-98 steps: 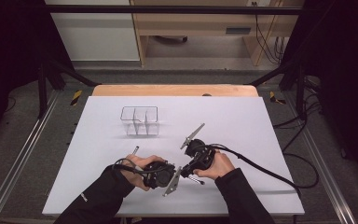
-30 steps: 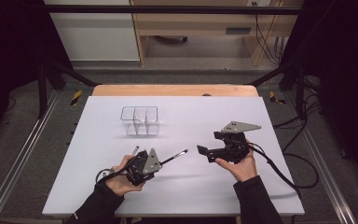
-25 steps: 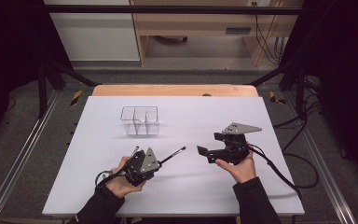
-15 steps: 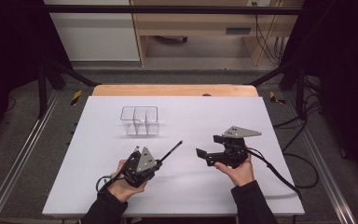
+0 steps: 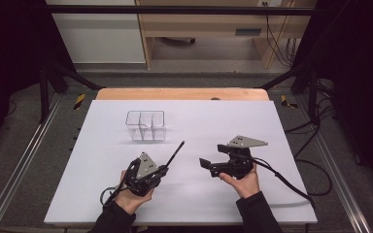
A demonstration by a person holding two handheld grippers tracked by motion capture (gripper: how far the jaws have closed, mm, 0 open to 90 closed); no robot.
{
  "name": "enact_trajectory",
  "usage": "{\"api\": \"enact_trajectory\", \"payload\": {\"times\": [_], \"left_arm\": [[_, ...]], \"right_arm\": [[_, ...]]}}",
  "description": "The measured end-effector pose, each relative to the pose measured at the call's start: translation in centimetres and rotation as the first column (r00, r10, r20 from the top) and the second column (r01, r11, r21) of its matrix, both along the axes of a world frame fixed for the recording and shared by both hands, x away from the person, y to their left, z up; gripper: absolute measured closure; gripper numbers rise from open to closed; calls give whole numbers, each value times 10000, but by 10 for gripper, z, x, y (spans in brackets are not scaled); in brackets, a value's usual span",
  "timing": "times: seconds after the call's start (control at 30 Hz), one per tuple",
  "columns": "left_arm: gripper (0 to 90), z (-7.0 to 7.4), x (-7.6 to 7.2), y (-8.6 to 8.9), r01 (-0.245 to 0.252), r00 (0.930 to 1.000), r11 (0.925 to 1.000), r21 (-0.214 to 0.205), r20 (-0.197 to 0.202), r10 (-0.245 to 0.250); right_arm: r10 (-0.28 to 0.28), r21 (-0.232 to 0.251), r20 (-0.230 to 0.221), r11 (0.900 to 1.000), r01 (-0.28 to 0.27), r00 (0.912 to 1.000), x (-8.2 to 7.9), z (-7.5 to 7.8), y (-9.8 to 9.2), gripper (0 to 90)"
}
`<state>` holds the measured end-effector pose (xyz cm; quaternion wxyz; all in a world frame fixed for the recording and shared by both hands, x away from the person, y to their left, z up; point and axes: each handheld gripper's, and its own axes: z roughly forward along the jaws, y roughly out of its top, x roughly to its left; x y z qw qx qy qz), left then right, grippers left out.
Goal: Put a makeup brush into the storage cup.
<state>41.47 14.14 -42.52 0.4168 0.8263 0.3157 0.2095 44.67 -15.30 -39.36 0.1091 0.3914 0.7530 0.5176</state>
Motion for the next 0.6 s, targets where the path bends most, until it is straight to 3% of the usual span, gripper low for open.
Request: {"api": "enact_trajectory", "payload": {"times": [0.23, 0.6], "left_arm": [[830, -1, -1, -3, -474, 9989, 9979, -437, -48, 473], [830, -3, 4, -12, -1001, 9948, 9891, -1077, -304, 974]], "right_arm": [[-276, 606, 217, 9978, 262, 9994, -1, 0, 2, 119], [-578, 1321, 51, 9896, 566, 9983, 2, -2, 8, 124]]}}
